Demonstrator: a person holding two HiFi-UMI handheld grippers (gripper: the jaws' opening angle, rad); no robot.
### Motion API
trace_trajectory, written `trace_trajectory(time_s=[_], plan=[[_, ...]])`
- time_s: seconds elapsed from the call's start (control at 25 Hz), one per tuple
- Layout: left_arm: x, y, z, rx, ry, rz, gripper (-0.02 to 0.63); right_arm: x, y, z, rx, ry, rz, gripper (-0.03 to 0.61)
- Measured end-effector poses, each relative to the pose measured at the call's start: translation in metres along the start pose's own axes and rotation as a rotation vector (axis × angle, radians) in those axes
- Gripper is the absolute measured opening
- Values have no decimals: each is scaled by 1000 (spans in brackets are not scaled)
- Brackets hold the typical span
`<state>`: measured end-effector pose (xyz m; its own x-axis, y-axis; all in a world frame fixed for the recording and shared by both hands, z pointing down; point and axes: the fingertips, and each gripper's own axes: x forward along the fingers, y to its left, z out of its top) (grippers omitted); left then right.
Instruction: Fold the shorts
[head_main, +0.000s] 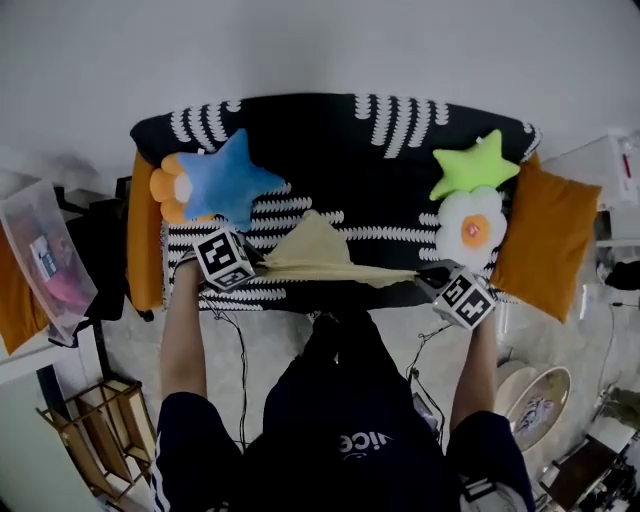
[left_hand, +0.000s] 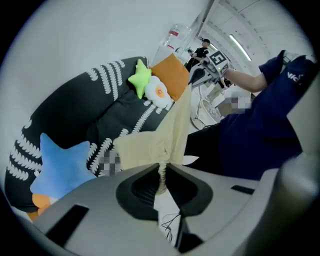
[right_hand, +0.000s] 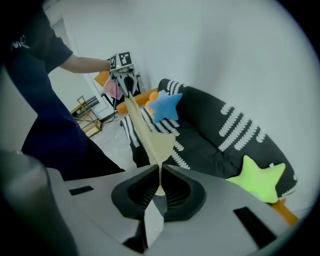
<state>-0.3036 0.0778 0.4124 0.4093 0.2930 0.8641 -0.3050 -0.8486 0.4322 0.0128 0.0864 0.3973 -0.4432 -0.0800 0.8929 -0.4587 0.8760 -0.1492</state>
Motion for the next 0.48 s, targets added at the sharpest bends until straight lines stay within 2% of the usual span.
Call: trace_trajectory(time_s=[0.12, 0.32, 0.48], plan=[[-18, -2, 26, 14, -41, -1, 41, -29, -26, 12, -12, -28, -61, 26], [-47, 29, 83, 22, -121, 75, 41, -56, -97, 35, -63, -66, -183, 26], [-72, 61, 147, -38, -284, 158, 41, -90, -172, 49, -95, -94, -322, 26]])
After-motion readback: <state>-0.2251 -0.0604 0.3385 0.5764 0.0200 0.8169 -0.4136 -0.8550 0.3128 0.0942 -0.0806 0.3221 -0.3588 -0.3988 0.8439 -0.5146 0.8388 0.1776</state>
